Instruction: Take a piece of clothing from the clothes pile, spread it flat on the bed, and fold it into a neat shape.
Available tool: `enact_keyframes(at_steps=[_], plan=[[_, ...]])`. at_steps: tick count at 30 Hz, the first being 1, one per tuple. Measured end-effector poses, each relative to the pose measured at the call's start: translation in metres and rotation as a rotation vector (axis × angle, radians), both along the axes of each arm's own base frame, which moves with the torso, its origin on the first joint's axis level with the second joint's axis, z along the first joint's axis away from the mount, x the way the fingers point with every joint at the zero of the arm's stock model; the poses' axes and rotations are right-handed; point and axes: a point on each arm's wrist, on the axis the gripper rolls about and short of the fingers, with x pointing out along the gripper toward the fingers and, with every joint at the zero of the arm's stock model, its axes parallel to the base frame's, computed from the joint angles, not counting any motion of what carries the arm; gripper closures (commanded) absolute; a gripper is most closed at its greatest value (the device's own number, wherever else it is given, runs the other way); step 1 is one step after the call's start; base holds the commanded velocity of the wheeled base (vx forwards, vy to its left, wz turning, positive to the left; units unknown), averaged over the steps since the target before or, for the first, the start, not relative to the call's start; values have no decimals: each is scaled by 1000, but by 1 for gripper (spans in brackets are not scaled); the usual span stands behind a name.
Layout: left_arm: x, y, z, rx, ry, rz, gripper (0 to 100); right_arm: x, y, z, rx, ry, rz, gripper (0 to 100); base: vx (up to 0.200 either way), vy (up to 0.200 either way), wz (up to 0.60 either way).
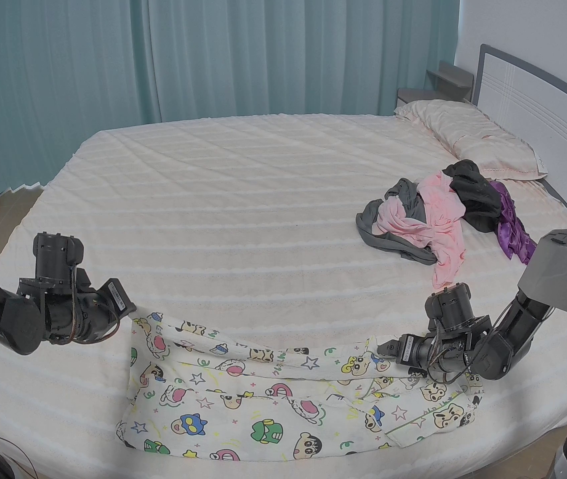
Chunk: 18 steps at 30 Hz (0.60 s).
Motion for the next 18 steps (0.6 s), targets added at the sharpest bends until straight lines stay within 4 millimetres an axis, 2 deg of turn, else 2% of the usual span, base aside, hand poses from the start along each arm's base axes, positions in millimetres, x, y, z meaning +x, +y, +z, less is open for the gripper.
enact_keyframes(at_steps=[10,18], plan=[[-45,7,-30,60,101,-33,100,-2,-1,1,1,4,-3,0,0,0,0],[-61,9,-52,109,201,-66,100,-3,-1,1,1,6,-4,0,0,0,0]])
